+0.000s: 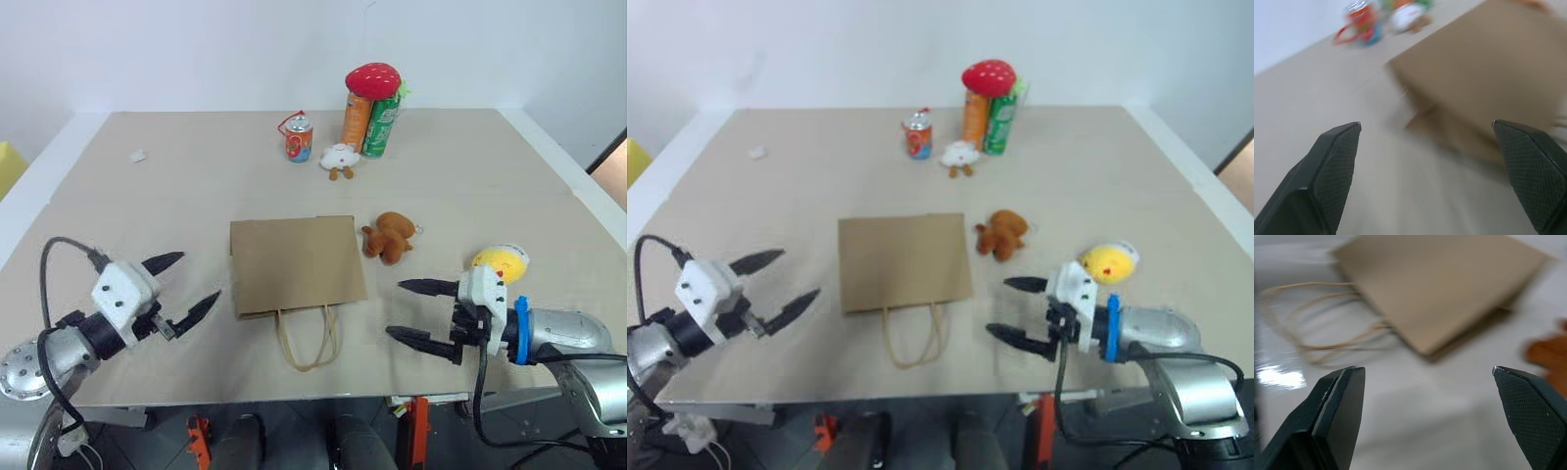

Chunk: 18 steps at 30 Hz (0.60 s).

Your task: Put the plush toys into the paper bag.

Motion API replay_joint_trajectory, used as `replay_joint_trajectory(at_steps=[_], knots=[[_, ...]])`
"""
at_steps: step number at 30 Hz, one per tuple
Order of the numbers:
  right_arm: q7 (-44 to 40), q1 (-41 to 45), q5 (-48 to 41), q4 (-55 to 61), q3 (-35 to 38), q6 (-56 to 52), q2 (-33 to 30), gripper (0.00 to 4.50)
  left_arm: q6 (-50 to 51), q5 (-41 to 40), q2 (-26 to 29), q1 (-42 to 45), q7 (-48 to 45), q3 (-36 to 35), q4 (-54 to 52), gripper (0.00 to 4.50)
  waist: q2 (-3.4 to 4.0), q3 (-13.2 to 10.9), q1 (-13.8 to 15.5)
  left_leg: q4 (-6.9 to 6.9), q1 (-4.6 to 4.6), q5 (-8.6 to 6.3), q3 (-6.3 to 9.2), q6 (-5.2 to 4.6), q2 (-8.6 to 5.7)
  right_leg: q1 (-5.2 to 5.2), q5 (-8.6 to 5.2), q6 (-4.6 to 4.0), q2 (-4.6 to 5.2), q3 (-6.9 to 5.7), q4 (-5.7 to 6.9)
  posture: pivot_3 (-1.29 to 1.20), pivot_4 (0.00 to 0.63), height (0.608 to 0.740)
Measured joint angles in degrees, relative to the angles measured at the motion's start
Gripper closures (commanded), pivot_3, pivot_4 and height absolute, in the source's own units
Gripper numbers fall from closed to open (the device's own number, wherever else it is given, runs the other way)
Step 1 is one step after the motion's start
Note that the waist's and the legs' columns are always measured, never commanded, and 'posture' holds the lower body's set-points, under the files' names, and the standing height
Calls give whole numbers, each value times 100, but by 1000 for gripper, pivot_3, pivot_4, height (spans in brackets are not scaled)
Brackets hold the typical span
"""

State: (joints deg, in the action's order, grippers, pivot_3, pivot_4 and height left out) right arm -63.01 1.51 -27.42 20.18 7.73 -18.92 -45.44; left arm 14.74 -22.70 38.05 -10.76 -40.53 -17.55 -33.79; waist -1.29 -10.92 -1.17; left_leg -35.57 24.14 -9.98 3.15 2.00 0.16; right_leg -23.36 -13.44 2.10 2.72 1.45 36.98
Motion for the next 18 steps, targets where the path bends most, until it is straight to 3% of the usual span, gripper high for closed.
replay_joint_trajectory(at_steps=[5,10,18], knots=[[-265,202,-60,35,-277,-4,-3,0,-92,28,161,90,-300,297,-120,76,0,0,-2,0,0,0,-2,0,8,0,0,0,0,2,0,0,150,740],[-580,769,-382,157,-697,-239,15,0,-476,403,403,276,-955,1215,-5,76,0,-1,-1,1,1,0,0,1,10,-2,1,-2,-15,2,0,0,150,740],[-600,872,-316,112,-846,-215,78,0,-917,764,470,939,-1384,1899,294,76,-1,-1,6,0,1,0,2,1,29,-2,2,-6,-37,3,0,0,150,740]])
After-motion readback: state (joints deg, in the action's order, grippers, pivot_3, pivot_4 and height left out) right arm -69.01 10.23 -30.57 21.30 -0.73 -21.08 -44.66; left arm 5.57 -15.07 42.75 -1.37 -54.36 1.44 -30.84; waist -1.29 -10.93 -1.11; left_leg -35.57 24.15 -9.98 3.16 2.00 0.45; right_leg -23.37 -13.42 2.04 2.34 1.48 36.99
